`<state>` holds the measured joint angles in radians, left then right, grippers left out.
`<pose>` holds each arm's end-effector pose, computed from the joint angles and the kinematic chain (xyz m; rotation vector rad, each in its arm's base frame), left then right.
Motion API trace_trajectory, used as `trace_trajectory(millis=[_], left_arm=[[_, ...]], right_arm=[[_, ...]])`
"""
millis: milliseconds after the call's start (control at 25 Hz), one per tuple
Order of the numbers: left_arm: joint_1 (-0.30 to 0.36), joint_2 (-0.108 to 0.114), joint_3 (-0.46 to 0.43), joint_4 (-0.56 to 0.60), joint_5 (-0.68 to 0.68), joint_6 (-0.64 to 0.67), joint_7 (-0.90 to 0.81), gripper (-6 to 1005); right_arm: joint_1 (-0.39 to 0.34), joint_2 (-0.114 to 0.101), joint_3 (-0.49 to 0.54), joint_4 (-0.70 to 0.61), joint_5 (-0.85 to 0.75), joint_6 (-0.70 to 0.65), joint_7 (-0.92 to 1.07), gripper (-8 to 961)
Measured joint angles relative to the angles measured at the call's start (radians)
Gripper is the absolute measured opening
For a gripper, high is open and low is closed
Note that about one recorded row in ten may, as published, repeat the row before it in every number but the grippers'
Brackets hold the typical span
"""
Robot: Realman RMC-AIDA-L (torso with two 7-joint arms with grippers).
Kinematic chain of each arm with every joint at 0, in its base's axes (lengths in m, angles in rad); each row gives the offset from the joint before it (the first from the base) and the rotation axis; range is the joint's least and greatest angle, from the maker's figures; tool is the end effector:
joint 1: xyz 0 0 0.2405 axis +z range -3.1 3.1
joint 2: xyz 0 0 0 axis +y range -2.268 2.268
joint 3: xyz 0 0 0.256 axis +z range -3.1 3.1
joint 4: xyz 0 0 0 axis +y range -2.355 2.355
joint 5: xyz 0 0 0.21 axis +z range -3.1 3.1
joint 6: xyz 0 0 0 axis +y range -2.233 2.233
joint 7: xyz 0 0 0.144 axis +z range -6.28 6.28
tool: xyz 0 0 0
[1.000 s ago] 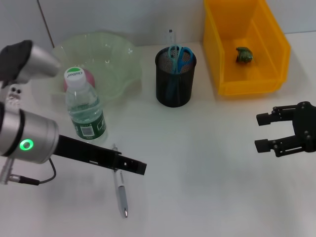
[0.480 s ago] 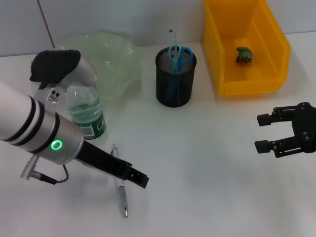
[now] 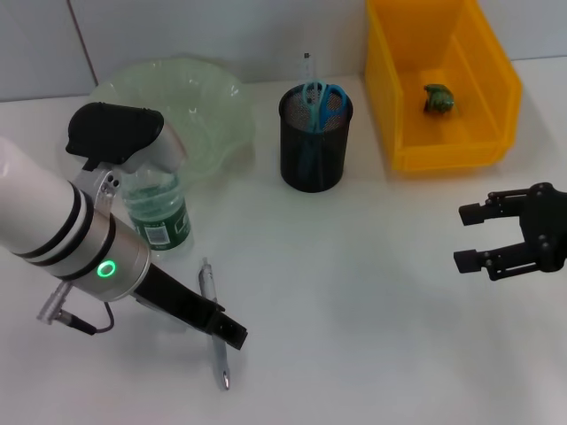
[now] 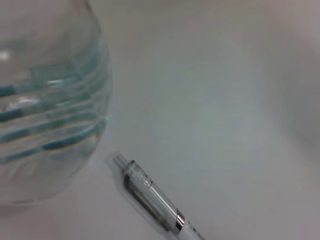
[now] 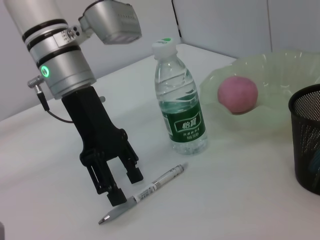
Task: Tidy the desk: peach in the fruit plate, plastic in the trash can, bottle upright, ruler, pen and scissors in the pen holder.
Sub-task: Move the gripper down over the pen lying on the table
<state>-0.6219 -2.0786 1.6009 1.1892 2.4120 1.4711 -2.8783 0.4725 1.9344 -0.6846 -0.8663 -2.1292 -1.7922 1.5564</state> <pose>-0.1754 0.3293 -0.0607 -2.5863 -1.3336 0.4899 0.2868 0.3125 0.0813 -2.8434 0.6620 0.4162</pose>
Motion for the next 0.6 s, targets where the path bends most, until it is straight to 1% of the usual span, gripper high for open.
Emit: trace_trajectory(millis=[360, 440, 520, 560, 600], left_arm=[[-0.007, 0.001, 0.008, 0.006, 0.008, -0.001, 0.0, 775], [0.0, 0.005, 0.019, 0.048, 0.023, 0.018, 0.026, 773], [0.012, 0.008, 0.03, 0.097, 0.028, 0.042, 0.097, 772], [0.02, 0.008, 0.037, 0.137, 0.028, 0.058, 0.164, 771], [0.036, 0.008, 0.052, 0.21, 0.027, 0.078, 0.283, 771]], right_arm=[[0.002, 0.001, -0.004, 0.005, -0.007, 0.024, 0.008, 810], [0.002, 0.001, -0.004, 0.006, -0.014, 0.026, 0.012, 810], [0.001, 0.002, -0.004, 0.006, -0.014, 0.027, 0.015, 810], [0.0, 0.003, -0.002, 0.006, -0.015, 0.027, 0.022, 810], [-0.001, 0.004, 0.002, 0.006, -0.015, 0.032, 0.035, 810]])
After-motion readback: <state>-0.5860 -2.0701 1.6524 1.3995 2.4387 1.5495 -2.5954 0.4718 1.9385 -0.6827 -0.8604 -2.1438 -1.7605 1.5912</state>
